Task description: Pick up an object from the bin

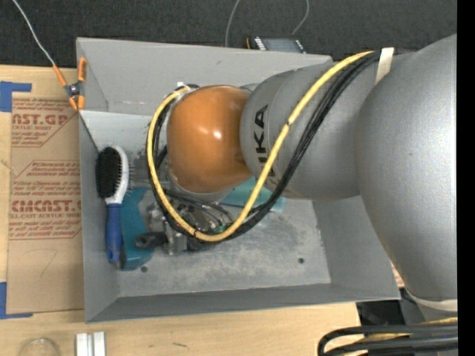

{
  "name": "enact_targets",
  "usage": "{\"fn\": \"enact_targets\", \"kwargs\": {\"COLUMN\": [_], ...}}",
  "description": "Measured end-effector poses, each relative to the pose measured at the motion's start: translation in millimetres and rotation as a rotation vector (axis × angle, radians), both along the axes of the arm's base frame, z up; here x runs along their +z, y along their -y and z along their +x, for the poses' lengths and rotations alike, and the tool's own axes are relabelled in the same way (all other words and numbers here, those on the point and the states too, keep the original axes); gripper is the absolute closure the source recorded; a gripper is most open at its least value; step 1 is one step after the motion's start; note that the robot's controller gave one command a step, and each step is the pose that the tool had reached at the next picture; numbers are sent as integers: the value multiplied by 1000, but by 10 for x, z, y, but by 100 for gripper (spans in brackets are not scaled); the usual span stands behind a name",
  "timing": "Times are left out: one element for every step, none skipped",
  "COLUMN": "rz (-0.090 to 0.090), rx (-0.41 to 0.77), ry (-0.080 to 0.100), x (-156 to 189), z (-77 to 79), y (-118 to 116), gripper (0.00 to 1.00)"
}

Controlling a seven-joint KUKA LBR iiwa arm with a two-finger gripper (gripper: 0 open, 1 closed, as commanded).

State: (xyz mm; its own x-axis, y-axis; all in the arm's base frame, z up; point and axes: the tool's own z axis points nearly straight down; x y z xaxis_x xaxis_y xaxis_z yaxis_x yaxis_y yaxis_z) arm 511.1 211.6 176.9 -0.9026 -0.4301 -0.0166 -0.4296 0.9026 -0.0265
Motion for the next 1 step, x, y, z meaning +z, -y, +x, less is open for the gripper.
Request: {"fn": "enact_targets", "kwargs": {"rz": [4], "rx": [-81], "ry": [0], "x": [-401], "z": [161], "y": [-305], "gripper": [100]}}
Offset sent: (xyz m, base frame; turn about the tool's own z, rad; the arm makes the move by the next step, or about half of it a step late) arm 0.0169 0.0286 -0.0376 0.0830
